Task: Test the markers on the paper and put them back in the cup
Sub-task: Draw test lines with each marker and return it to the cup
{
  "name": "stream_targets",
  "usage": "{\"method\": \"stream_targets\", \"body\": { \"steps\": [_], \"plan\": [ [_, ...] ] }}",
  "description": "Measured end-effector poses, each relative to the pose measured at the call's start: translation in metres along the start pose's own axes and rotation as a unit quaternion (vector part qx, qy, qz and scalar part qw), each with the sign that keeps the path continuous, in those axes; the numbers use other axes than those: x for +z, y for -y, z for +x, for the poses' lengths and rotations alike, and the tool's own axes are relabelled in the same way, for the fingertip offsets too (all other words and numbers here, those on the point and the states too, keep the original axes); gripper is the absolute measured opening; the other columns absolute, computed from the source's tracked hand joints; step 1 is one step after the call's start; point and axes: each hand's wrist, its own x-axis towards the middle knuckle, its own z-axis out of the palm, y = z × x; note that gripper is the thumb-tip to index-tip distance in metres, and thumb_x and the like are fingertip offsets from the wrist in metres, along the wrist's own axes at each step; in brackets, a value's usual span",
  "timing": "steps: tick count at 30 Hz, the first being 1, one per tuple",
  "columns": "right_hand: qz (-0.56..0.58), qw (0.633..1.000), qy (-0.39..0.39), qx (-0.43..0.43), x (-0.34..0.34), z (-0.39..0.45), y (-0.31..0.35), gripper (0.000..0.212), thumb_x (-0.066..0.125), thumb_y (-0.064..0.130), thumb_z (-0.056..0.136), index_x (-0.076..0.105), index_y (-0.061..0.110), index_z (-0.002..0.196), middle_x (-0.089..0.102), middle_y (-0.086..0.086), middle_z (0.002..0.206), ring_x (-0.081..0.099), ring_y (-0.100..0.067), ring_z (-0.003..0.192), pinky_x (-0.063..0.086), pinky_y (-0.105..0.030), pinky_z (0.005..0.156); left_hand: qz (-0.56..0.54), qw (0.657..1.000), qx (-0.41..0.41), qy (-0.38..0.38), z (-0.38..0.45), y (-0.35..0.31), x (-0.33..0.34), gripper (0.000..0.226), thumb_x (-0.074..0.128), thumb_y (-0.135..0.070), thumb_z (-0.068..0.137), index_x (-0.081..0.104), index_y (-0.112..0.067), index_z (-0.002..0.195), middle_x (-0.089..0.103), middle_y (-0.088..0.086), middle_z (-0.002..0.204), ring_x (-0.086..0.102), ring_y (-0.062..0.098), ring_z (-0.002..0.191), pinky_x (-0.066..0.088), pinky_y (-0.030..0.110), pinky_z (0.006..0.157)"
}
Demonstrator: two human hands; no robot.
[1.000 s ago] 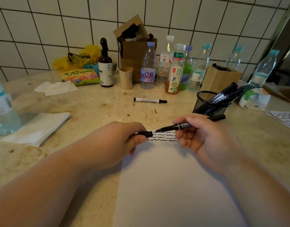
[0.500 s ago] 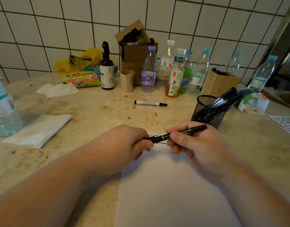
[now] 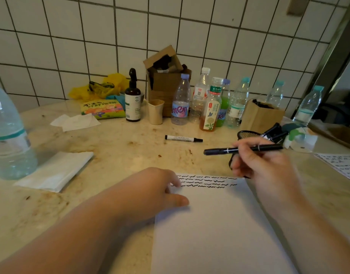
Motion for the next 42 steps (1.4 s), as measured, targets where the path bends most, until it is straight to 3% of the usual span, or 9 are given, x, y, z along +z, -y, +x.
{"method": "stream_targets", "body": {
  "steps": [4,13,19,22,25,28,32,37,42],
  "plan": [
    [-0.117,0.983,-0.139,-0.021,-0.021,0.018,0.018,0.018,0.051,0.022,0.104,0.068,0.025,0.098,0.067,-0.005,0.08,0.062,-0.016,0.066,0.052,-0.032,0.066,0.008,1.0,0.003,-0.007,0.001,0.006,0.004,0.05,0.07,-0.069,0.062,0.067,-0.038,0.101,0.066,-0.02,0.081,0.064,-0.002,0.074,0.053,0.022,0.073],
    [-0.219,0.961,-0.147,0.083,-0.043,0.059,0.025,0.025,0.051,0.036,0.103,0.061,0.019,0.119,0.068,-0.005,0.07,0.064,-0.018,0.056,0.054,-0.035,0.061,0.028,0.998,0.032,-0.037,-0.001,0.002,-0.001,0.04,0.067,-0.065,0.074,0.066,-0.037,0.103,0.066,-0.017,0.083,0.062,0.003,0.075,0.05,0.024,0.067],
    [-0.335,0.918,-0.206,-0.057,-0.036,0.049,0.05,0.038,0.058,0.043,0.098,0.05,0.034,0.134,0.069,-0.008,0.074,0.067,-0.026,0.068,0.053,-0.034,0.062,0.037,0.998,0.03,-0.039,-0.002,0.002,-0.002,0.037,0.065,-0.065,0.076,0.065,-0.038,0.102,0.066,-0.018,0.084,0.061,0.002,0.074,0.049,0.023,0.065],
    [-0.357,0.911,-0.157,-0.136,-0.013,0.048,0.054,0.023,0.06,0.041,0.096,0.059,0.037,0.118,0.07,-0.005,0.081,0.063,-0.024,0.07,0.051,-0.03,0.062,0.05,0.998,0.029,-0.038,-0.001,0.0,-0.002,0.037,0.064,-0.064,0.078,0.065,-0.038,0.104,0.066,-0.017,0.086,0.061,0.002,0.075,0.053,0.025,0.069],
    [-0.443,0.889,0.029,-0.108,0.018,0.067,0.034,0.013,0.059,0.031,0.099,0.068,0.029,0.108,0.063,0.007,0.096,0.052,0.003,0.078,0.037,-0.017,0.063,0.063,0.997,0.031,-0.026,0.0,-0.002,-0.002,0.036,0.064,-0.062,0.08,0.066,-0.037,0.106,0.067,-0.017,0.088,0.062,0.003,0.077,0.054,0.026,0.072],
    [-0.514,0.843,0.157,-0.033,0.047,0.094,0.002,0.019,0.056,0.027,0.1,0.071,0.021,0.111,0.059,0.006,0.106,0.057,-0.012,0.095,0.04,-0.024,0.075,0.074,0.997,0.024,-0.018,0.0,-0.003,-0.003,0.034,0.062,-0.061,0.082,0.067,-0.037,0.105,0.067,-0.014,0.087,0.062,0.004,0.078,0.055,0.028,0.075],
    [-0.526,0.825,0.198,0.06,0.079,0.118,-0.024,0.031,0.05,0.024,0.103,0.063,0.021,0.13,0.061,-0.004,0.132,0.055,-0.024,0.116,0.042,-0.033,0.094,0.118,0.992,0.033,-0.02,0.001,-0.003,-0.006,0.032,0.057,-0.06,0.086,0.066,-0.036,0.104,0.063,-0.012,0.081,0.057,0.005,0.074,0.048,0.025,0.063],
    [-0.601,0.764,0.225,0.068,0.099,0.135,-0.048,0.037,0.047,0.012,0.101,0.054,0.021,0.137,0.055,-0.009,0.121,0.05,-0.03,0.118,0.046,-0.04,0.1,0.144,0.989,0.041,-0.012,0.003,-0.006,-0.007,0.033,0.053,-0.059,0.088,0.065,-0.035,0.107,0.064,-0.011,0.085,0.058,0.012,0.079,0.051,0.029,0.07],
    [-0.614,0.766,0.188,0.034,0.101,0.147,-0.064,0.031,0.053,0.02,0.1,0.062,0.022,0.13,0.056,-0.004,0.124,0.046,-0.026,0.118,0.045,-0.041,0.101,0.151,0.987,0.049,-0.015,0.002,-0.006,-0.007,0.036,0.051,-0.059,0.089,0.061,-0.038,0.117,0.067,-0.009,0.1,0.06,0.016,0.091,0.053,0.033,0.081]
  ]
}}
